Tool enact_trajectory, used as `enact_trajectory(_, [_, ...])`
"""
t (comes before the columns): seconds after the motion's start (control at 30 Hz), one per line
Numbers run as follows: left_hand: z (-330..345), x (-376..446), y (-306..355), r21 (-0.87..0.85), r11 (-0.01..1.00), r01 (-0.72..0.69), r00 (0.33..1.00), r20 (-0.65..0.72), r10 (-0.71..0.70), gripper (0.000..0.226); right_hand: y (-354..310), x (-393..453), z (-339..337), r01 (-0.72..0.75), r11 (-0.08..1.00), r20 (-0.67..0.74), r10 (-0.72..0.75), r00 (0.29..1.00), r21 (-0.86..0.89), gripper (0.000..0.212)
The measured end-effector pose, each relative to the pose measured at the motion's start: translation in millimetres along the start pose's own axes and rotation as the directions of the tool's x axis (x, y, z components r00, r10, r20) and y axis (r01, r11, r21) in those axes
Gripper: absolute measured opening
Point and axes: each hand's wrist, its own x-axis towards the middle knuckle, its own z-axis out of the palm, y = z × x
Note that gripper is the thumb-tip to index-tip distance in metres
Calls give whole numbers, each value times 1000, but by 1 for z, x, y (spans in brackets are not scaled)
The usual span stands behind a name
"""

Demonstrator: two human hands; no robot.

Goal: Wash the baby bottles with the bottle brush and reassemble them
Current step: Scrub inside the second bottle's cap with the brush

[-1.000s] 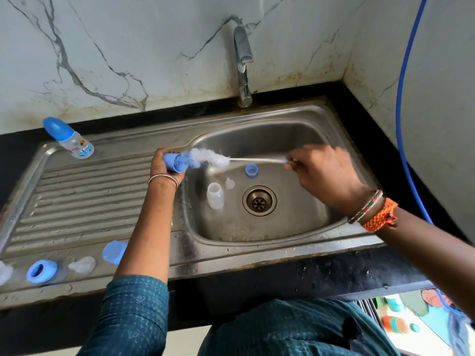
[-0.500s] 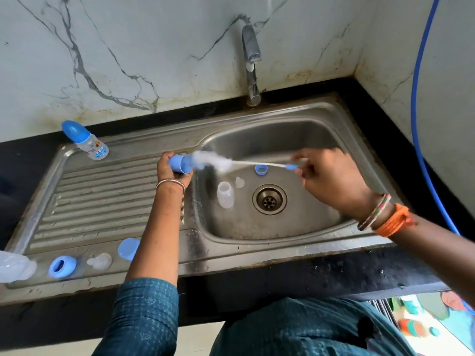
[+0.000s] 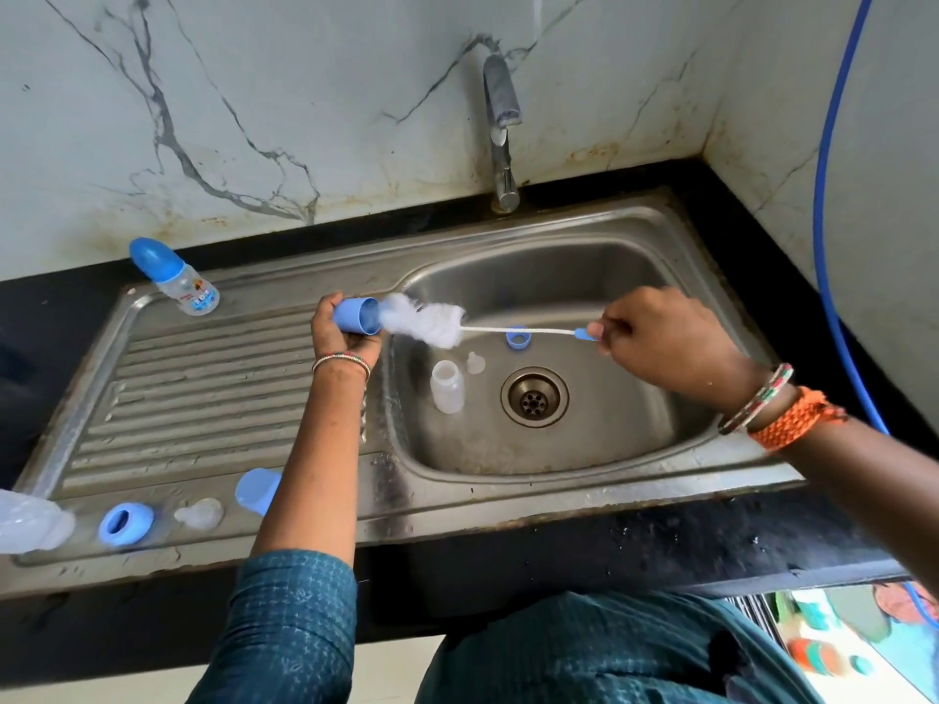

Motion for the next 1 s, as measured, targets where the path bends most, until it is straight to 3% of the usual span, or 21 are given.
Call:
enact_trajectory(0.2, [0, 3, 4, -69, 998, 8, 1000, 15, -7, 21, 2, -5, 1, 132, 991, -98, -134, 986, -24, 33])
enact_trajectory(0.33, [2, -1, 1, -71, 997, 9, 999, 33, -7, 23, 0, -6, -4, 80, 997, -175, -83, 981, -25, 12])
enact_trajectory(0.37, [2, -4, 0, -74, 997, 7, 999, 40, -4, 23, 1, -4, -5, 47, 999, -131, -49, 990, -23, 13])
enact_trajectory(0.43, [3, -8, 0, -63, 998, -3, 999, 42, 5, 23, 2, -1, -9, -2, 1000, 115, 3, 993, -2, 26])
enact_trajectory(0.5, [4, -12, 0, -39, 999, -9, 1000, 29, 10, 23, 3, 0, -11, -25, 999, 370, 16, 929, 20, 41])
enact_trajectory(0.6, [5, -14, -1, -25, 999, -20, 999, 25, 21, 23, 1, 0, -8, -69, 994, 455, 25, 890, 81, 49])
enact_trajectory(0.63, [5, -14, -2, -15, 1000, -23, 999, 24, 24, 23, 0, 0, -8, -162, 972, 540, 46, 840, 168, 49])
enact_trajectory(0.7, [3, -13, -2, 5, 1000, -20, 998, 52, 19, 25, -5, 1, -15, -419, 856, 750, 57, 658, 303, 49])
enact_trajectory(0.73, [3, -13, -3, -3, 1000, -16, 996, 84, 17, 26, -7, 0, -20, -458, 832, 785, 44, 618, 314, 49])
enact_trajectory(0.77, [2, -14, -3, -25, 1000, -13, 994, 111, 16, 26, -9, -2, -24, -410, 860, 760, 42, 648, 303, 51])
enact_trajectory(0.8, [3, -15, -2, -49, 999, -12, 992, 123, 18, 27, -12, -6, -26, -286, 925, 674, 46, 738, 250, 51])
enact_trajectory(0.87, [4, -15, -1, -65, 998, -28, 995, 94, 34, 27, -17, -14, -27, 26, 999, 337, -18, 941, -20, 37])
enact_trajectory(0.93, [5, -14, 1, -64, 997, -45, 998, 50, 48, 26, -22, -17, -27, 116, 967, 23, -114, 993, -226, 25])
enact_trajectory(1.0, [5, -11, 2, -84, 995, -46, 998, 33, 49, 26, -25, -18, -28, 184, 957, -83, -207, 975, -225, 25])
